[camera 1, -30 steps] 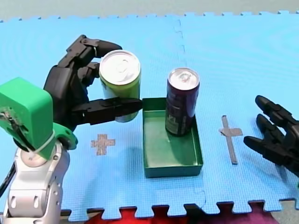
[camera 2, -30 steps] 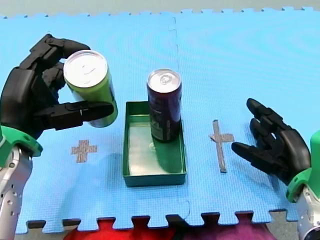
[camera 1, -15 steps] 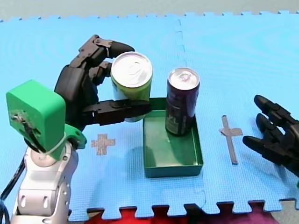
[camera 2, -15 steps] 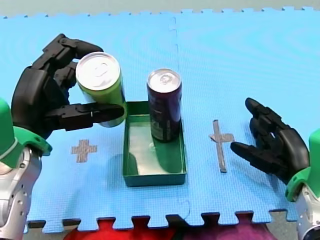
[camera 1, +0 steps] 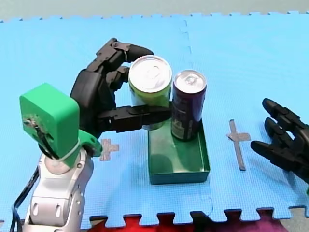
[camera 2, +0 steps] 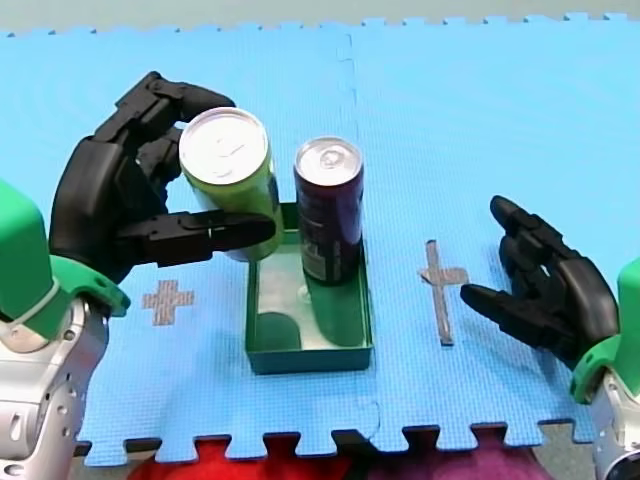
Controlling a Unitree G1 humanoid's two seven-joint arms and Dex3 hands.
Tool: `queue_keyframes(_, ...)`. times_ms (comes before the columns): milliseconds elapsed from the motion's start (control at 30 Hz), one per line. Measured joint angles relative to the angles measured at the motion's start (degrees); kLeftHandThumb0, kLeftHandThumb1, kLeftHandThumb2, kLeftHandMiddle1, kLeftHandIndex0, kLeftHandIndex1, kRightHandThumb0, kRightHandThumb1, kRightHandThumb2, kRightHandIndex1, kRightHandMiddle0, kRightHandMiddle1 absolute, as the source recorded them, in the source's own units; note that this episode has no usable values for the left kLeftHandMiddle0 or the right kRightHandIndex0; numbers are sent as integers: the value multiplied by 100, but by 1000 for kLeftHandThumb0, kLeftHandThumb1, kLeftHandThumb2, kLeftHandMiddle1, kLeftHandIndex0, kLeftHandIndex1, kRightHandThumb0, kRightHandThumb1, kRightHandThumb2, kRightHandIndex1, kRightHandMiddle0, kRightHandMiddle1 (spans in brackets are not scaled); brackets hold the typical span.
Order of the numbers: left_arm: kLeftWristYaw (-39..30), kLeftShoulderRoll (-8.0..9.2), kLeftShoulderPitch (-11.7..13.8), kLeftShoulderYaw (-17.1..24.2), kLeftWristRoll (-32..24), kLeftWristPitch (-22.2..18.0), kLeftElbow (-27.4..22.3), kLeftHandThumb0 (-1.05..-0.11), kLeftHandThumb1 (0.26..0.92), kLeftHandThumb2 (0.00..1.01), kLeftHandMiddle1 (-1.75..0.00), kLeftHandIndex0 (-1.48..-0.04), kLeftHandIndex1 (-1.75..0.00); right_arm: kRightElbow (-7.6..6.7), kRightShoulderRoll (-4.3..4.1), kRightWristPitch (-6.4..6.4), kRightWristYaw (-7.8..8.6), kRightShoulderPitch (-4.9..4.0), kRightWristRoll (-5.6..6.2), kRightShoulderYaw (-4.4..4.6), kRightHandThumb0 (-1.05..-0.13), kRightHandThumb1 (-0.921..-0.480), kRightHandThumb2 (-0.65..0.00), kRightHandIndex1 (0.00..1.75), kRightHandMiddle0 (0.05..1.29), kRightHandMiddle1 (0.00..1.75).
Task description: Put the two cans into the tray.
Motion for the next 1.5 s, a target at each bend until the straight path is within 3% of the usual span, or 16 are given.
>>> queue_keyframes(433,80,-147,187,-247,49,411,-368,-674,845,0,-1746,-558,-1746,-9,1,0,-46,0,-11,13,-998,-914,-1,2,281,0)
queue_keyframes(1200,265,-274,440,-490,194,614,-661,-641,841,0,-1746,-550,-1746,-22,2,16,-58,4,-1,3,-1000,-921,-5,1,275,0)
queue_keyframes(1500,285,-297,769,-669,297,591,-842,-650,838,0,-1746,-553,-1746,-40,2,-17,-53,33,-10,19,-999,-921,-13,0,271,0)
